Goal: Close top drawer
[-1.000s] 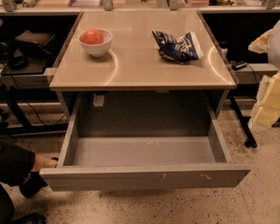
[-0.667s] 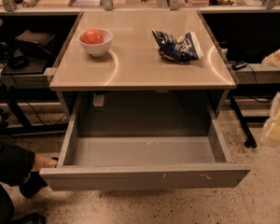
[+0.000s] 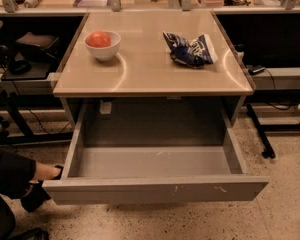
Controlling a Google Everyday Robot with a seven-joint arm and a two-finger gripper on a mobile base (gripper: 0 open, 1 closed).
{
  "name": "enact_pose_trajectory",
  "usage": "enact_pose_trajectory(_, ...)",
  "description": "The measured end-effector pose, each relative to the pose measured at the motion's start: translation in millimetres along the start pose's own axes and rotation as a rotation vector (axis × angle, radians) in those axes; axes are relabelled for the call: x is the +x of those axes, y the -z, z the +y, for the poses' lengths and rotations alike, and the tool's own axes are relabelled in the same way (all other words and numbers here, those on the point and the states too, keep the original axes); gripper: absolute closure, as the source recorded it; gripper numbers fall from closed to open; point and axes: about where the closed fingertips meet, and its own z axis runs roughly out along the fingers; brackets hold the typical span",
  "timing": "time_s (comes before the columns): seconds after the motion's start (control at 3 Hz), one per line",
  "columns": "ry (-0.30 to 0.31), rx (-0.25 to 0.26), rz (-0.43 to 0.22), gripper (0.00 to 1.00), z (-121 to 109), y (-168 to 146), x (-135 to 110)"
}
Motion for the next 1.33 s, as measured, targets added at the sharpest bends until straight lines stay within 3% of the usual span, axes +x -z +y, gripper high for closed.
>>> enact_pose_trajectory(0.33, 0.000, 0.000, 0.000, 0.00, 0, 0, 0)
enact_pose_trajectory(0.67, 0.017, -0.010, 0.004, 0.00, 16, -23, 2)
enact_pose_trajectory(1.0, 0.095, -0.002, -0.017, 0.00, 54, -67, -6)
enact_pose_trajectory(1.33, 0.153, -0.076, -0.010, 0.00, 100, -126, 1)
